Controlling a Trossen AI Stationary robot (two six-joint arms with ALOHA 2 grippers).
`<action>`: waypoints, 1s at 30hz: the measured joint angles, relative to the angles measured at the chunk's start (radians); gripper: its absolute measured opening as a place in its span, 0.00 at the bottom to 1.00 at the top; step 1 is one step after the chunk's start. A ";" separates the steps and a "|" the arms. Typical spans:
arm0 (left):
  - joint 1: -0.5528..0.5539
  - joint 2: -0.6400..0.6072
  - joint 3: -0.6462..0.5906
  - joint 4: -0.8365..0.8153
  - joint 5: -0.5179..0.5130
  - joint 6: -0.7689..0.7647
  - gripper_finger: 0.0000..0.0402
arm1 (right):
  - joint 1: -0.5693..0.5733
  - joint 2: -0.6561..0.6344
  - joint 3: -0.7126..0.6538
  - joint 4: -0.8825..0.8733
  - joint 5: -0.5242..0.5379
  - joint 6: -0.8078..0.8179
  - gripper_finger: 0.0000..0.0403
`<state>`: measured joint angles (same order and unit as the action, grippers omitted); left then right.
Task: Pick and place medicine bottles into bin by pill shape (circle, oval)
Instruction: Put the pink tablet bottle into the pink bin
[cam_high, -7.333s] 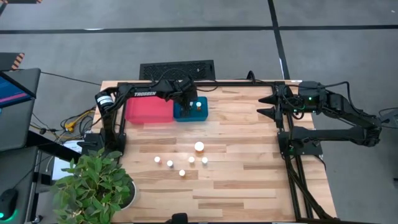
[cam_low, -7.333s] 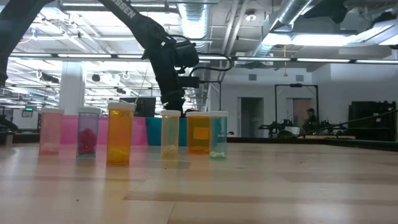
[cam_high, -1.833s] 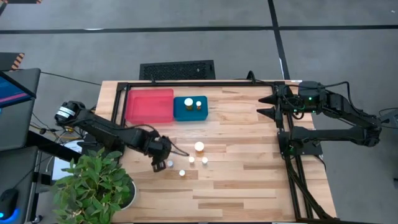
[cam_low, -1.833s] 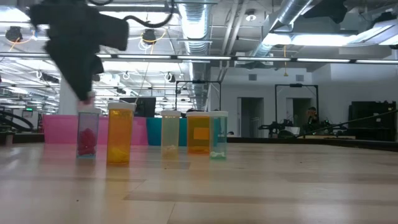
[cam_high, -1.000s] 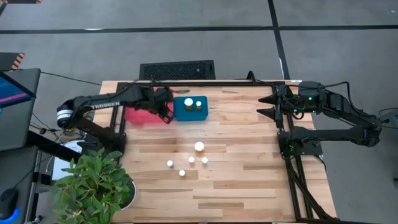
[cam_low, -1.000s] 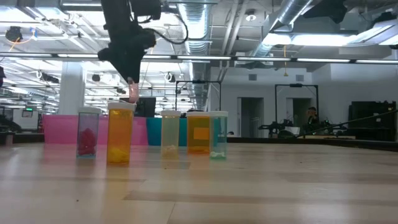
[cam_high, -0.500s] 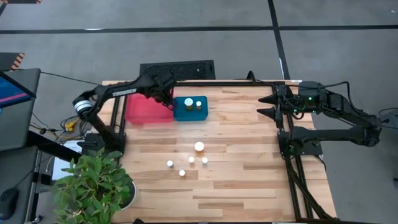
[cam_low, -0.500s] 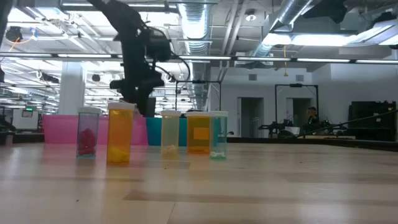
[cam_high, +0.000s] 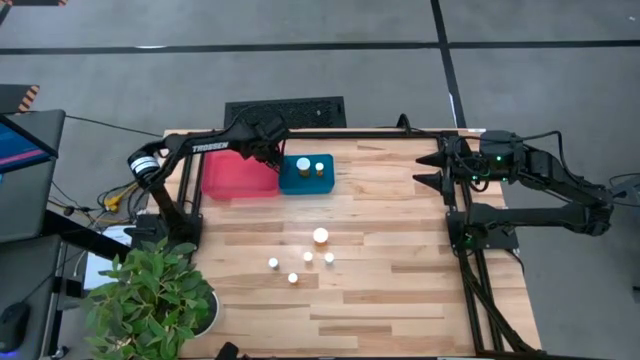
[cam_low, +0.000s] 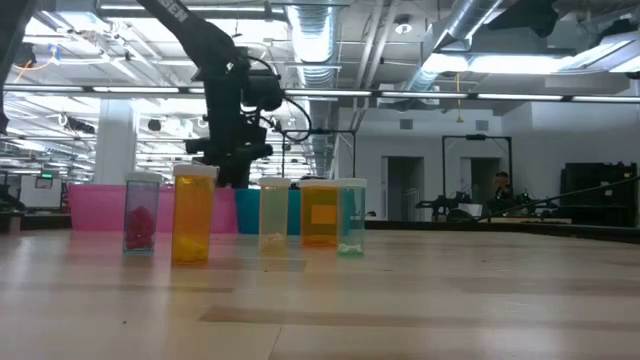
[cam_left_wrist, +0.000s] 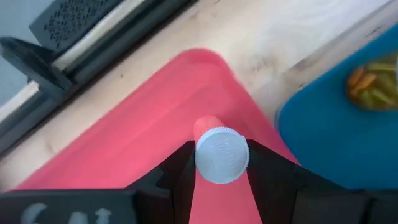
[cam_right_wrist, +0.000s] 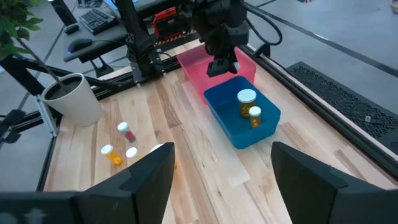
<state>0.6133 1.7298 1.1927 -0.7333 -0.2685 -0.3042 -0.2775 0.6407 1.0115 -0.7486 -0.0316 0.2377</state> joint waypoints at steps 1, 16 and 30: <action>0.002 0.006 0.000 -0.003 0.002 -0.005 0.31 | 0.000 0.000 0.000 0.000 0.004 0.000 0.69; 0.010 0.007 -0.005 0.044 -0.028 -0.020 0.31 | 0.000 0.000 0.000 -0.001 0.006 -0.001 0.69; 0.010 0.006 -0.077 0.088 -0.029 -0.051 0.31 | 0.000 0.000 0.000 -0.001 0.006 -0.001 0.69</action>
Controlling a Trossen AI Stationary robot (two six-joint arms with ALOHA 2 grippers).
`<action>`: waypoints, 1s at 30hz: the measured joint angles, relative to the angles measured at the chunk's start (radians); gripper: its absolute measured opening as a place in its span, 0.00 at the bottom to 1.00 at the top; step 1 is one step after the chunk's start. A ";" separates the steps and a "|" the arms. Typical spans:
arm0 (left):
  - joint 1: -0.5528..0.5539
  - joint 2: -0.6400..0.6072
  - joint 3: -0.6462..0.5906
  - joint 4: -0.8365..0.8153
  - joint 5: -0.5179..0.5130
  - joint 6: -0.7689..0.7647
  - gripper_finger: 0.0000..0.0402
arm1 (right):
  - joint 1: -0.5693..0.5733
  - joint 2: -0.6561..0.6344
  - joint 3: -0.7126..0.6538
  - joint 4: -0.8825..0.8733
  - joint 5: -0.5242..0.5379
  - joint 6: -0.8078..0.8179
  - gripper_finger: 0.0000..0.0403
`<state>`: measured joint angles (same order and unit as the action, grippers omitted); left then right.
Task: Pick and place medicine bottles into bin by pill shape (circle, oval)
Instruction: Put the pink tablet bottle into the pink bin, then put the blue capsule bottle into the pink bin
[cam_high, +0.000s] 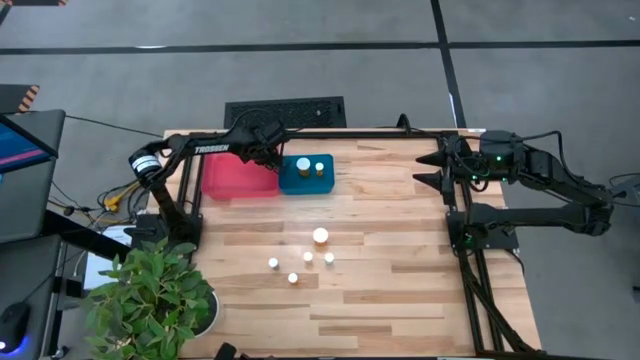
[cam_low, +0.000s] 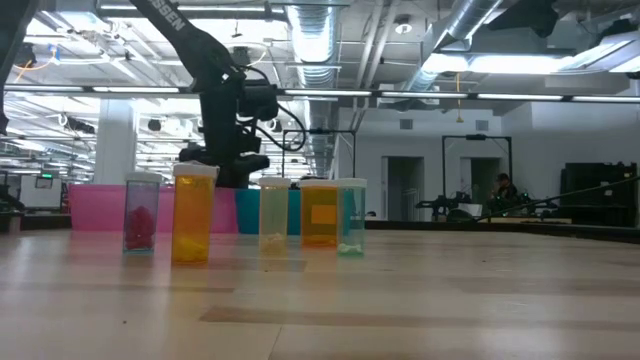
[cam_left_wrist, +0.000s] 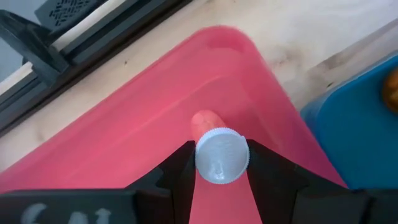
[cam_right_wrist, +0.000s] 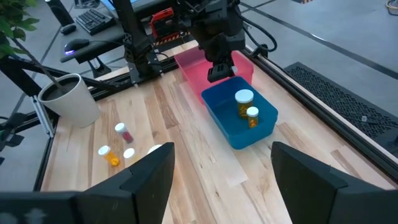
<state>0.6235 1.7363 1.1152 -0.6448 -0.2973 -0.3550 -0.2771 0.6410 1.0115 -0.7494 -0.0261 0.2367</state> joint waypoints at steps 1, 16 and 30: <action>0.000 0.000 0.000 0.009 0.003 0.000 0.31 | 0.000 0.000 0.000 0.000 0.000 0.000 0.69; 0.000 0.000 -0.001 0.018 0.042 0.044 0.51 | 0.000 0.000 0.000 0.000 0.000 0.000 0.69; -0.001 0.000 -0.001 -0.006 0.109 0.053 0.60 | 0.000 0.000 0.000 0.000 0.000 0.000 0.69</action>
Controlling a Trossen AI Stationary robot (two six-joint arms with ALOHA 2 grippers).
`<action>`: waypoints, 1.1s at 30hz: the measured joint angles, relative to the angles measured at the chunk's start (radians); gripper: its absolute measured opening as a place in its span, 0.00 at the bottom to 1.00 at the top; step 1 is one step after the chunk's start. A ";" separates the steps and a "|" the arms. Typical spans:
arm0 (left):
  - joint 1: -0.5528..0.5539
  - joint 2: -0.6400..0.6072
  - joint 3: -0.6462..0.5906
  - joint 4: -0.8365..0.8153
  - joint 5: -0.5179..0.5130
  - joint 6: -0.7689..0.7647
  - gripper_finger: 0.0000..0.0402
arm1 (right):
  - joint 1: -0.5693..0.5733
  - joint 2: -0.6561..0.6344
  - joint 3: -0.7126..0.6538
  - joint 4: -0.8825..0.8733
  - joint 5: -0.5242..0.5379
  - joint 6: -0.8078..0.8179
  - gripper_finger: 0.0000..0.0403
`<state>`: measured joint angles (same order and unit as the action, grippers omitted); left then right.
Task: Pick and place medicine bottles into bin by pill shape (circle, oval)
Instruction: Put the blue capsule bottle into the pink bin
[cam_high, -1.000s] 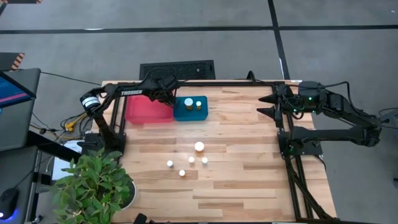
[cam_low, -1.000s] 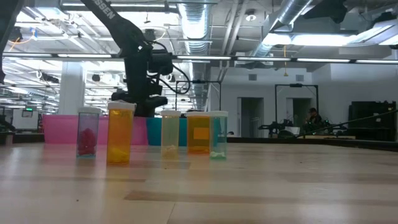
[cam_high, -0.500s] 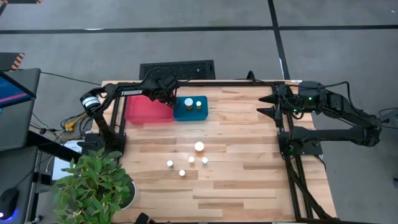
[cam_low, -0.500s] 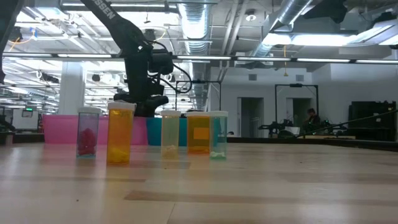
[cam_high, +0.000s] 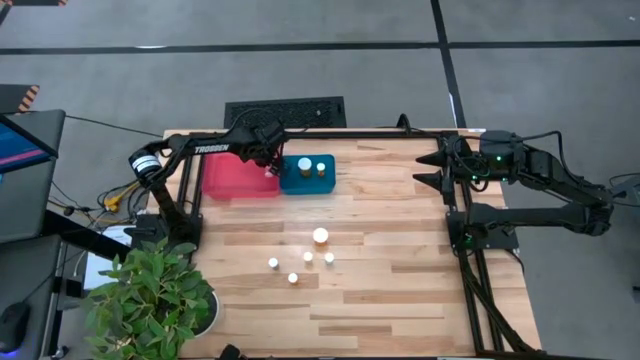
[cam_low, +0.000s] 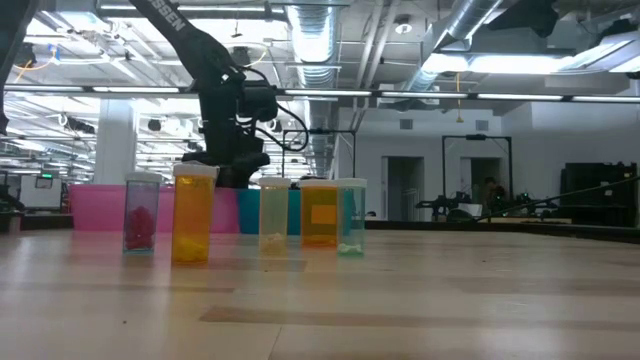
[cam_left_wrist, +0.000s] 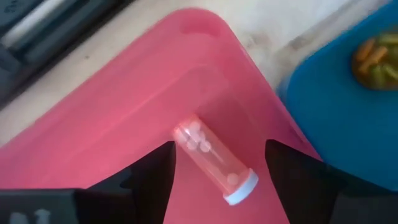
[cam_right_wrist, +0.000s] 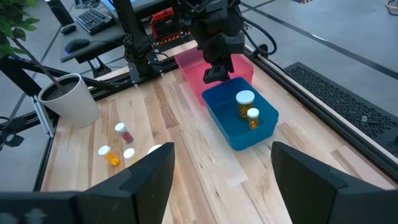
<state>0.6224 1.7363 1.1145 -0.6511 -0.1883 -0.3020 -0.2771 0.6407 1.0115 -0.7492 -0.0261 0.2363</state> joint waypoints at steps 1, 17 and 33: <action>-0.001 0.000 0.000 -0.009 0.002 -0.007 0.60 | 0.000 0.000 0.000 0.000 0.000 0.000 0.69; 0.001 -0.051 0.002 -0.097 0.001 -0.199 0.60 | 0.000 0.000 0.000 0.000 0.000 -0.008 0.69; -0.351 -0.458 0.050 -0.310 0.280 0.005 0.60 | 0.000 0.000 0.000 -0.001 0.000 -0.009 0.69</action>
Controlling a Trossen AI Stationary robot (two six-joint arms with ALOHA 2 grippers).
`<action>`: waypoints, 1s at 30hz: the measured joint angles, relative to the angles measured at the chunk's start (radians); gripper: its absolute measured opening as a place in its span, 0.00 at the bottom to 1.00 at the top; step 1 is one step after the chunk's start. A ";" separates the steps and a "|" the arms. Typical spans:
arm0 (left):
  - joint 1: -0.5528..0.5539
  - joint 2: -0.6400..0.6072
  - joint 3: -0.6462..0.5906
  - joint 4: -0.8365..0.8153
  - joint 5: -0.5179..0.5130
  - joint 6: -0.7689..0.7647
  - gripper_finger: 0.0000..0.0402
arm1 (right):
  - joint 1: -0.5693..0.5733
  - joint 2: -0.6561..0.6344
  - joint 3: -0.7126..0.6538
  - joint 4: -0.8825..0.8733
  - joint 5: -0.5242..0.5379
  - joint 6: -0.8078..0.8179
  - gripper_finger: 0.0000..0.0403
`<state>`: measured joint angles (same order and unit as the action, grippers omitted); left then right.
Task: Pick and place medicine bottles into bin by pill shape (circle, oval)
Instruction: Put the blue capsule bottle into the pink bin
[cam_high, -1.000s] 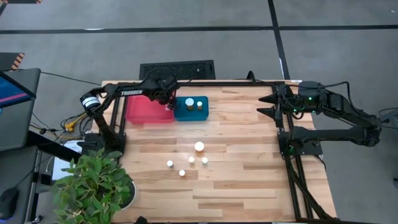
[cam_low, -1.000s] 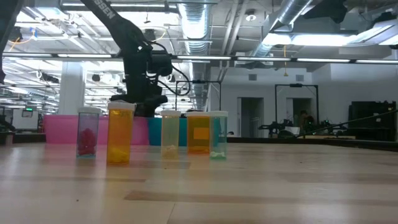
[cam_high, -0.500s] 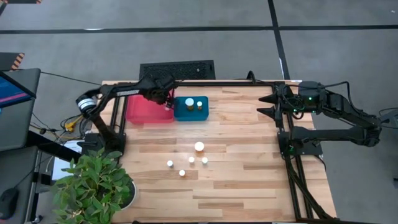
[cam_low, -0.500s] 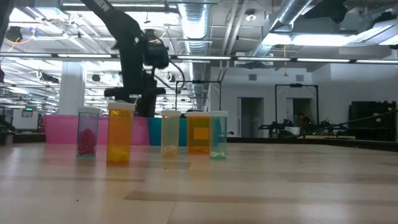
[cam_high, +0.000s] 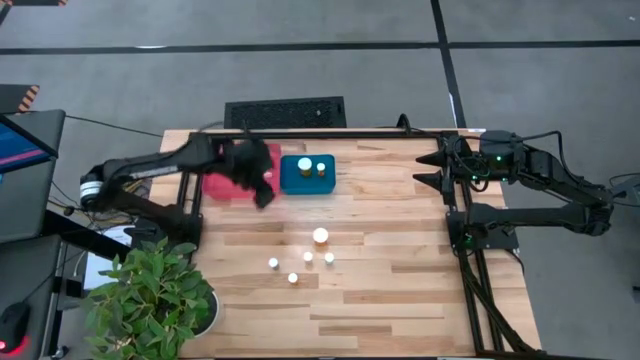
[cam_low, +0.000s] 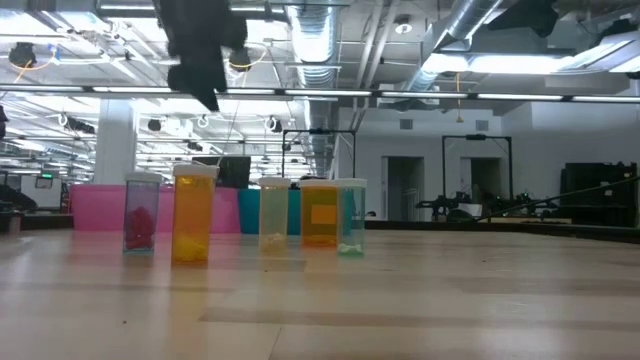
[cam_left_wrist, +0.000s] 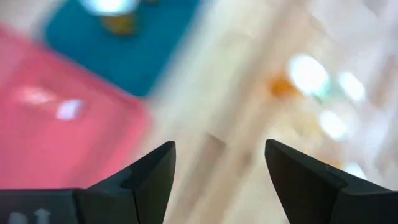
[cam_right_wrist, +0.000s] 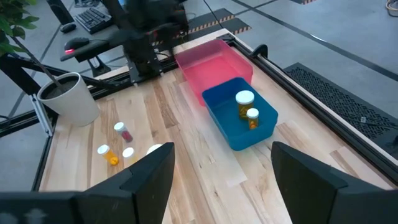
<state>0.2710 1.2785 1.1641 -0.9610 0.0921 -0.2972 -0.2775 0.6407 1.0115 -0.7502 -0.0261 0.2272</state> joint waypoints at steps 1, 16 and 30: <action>-0.054 -0.008 0.000 -0.001 -0.002 0.006 0.60 | 0.000 0.000 0.000 0.000 0.000 0.000 0.69; -0.527 0.181 -0.030 0.102 -0.120 -0.016 0.76 | 0.000 0.000 0.000 0.000 0.000 0.000 0.69; -0.596 0.274 -0.125 0.253 -0.127 0.070 0.76 | 0.000 0.000 0.000 0.000 0.000 0.011 0.69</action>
<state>-0.3250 1.5530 1.0392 -0.7076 -0.0351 -0.2268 -0.2775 0.6411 1.0115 -0.7501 -0.0261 0.2382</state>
